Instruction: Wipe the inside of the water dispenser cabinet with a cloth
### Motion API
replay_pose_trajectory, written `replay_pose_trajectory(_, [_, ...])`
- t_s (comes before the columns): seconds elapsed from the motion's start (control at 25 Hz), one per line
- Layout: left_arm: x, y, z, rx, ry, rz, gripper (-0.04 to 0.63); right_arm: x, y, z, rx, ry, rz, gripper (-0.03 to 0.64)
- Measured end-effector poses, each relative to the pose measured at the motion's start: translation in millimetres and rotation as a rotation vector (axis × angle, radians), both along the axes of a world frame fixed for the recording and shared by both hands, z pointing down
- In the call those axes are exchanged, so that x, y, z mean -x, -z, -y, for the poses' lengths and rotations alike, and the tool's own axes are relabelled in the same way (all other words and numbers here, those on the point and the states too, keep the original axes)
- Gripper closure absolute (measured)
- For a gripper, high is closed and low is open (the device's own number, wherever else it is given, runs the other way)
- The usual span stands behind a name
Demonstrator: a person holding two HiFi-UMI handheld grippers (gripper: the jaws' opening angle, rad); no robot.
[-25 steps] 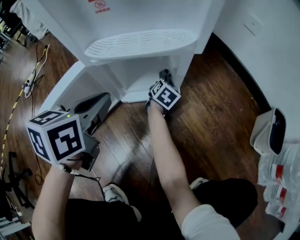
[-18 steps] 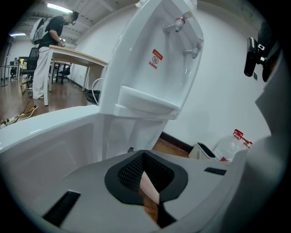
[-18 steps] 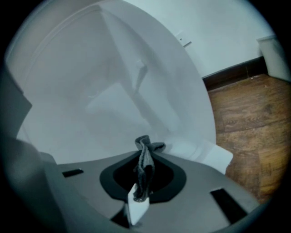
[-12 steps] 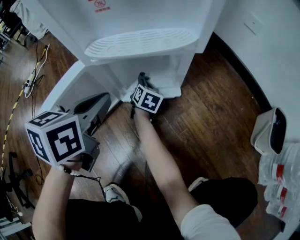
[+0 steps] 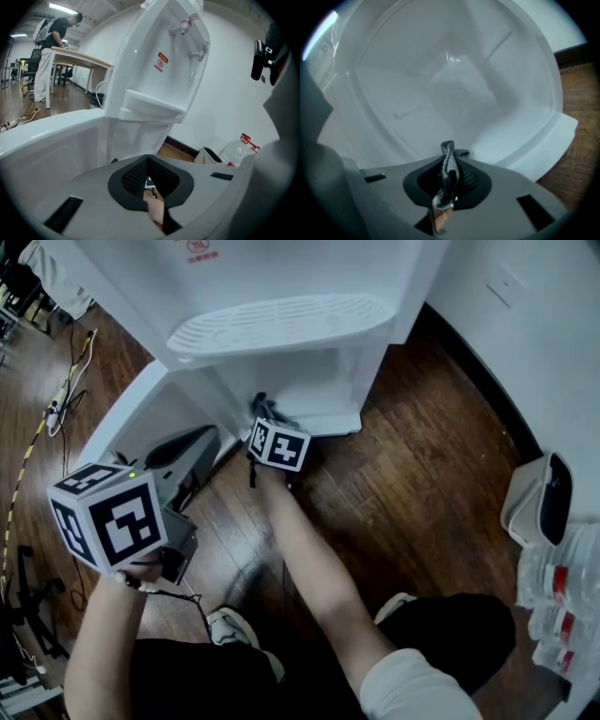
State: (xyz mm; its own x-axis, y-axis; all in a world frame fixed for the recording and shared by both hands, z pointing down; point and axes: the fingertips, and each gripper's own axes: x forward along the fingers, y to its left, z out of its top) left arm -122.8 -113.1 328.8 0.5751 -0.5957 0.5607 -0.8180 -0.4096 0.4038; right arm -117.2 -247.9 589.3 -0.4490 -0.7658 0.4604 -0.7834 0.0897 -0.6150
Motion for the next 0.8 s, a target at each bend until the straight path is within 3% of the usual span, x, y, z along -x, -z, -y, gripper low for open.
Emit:
replay_pose_trajectory(0.52, [-6, -1, 0, 0.004, -0.009, -0.003, 0.598, -148, -2, 6, 0.023, -0.373, -0.030, 0.580])
replay_pose_trajectory(0.8, [-5, -9, 4, 0.021, -0.006, -0.001, 0.598, -183, 1, -6, 0.043, -0.464, -0.048, 0.580])
